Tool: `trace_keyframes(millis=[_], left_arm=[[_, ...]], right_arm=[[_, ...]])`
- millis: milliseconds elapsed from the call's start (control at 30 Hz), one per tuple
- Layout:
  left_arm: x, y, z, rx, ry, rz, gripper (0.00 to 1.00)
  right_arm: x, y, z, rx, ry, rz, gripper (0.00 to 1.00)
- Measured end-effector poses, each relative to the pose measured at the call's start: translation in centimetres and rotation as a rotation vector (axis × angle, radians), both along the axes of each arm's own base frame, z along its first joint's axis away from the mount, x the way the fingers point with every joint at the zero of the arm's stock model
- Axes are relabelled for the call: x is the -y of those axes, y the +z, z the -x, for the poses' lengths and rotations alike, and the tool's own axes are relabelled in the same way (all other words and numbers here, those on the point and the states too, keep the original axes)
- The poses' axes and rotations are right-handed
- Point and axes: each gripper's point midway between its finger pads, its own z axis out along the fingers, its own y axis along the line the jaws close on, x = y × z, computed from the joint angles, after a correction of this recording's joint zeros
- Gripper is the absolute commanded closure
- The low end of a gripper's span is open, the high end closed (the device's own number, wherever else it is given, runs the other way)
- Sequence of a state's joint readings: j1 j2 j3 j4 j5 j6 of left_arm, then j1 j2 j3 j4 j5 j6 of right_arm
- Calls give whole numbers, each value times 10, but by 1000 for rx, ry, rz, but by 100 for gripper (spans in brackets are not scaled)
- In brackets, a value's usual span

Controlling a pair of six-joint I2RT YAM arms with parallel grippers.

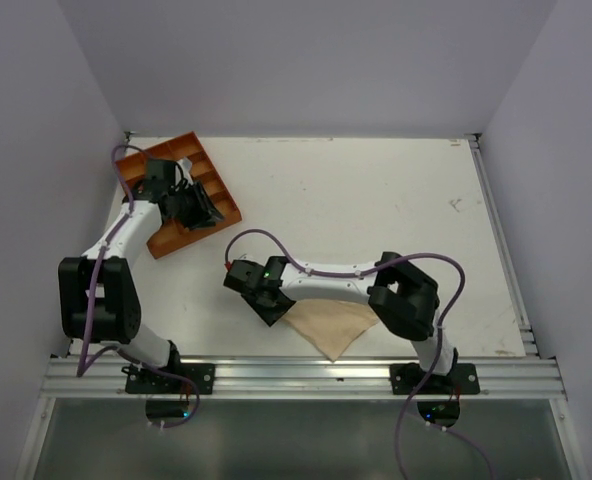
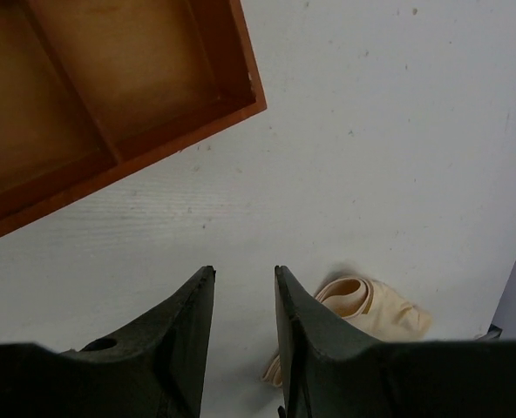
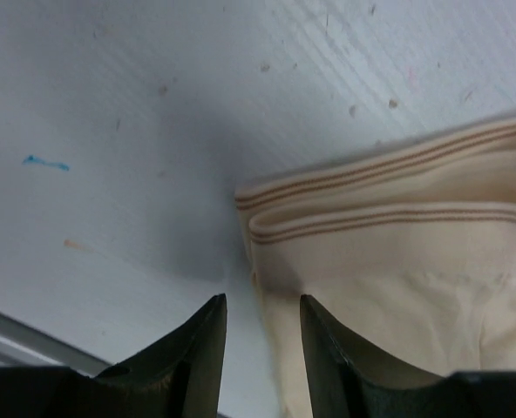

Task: Roll the underwear
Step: Fold the underwear

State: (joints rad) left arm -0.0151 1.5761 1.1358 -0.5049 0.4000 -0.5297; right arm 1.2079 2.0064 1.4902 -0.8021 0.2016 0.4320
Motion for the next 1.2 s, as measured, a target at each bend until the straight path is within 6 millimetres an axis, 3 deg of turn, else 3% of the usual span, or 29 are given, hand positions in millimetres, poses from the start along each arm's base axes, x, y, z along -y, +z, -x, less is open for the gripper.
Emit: trace_keyframes(millis=[200, 467, 567, 600, 733, 833, 1000, 1100, 1200], left_arm=[[-3, -6, 23, -26, 7, -2, 62], [-4, -13, 30, -43, -2, -11, 62], [-4, -12, 30, -38, -3, -12, 61], [-4, -11, 30, -36, -3, -12, 61], [2, -8, 31, -6, -35, 19, 63], [18, -9, 35, 28, -100, 109, 66], [48, -20, 53, 41, -219, 265, 74], [79, -25, 61, 46, -325, 342, 78], [115, -26, 76, 60, -434, 415, 82]], right_arm=[[-14, -5, -11, 31, 27, 23, 57], [-15, -15, -15, 36, 41, 66, 62], [-16, -16, -17, 40, 50, 72, 82], [-16, -16, -17, 41, 54, 74, 96], [-17, -15, -16, 33, 68, 65, 100], [-12, -14, -8, 14, 79, 26, 100], [14, -11, 20, -65, 102, -21, 100], [24, -5, 32, -97, 111, -50, 100], [22, 2, 37, -109, 119, -93, 100]])
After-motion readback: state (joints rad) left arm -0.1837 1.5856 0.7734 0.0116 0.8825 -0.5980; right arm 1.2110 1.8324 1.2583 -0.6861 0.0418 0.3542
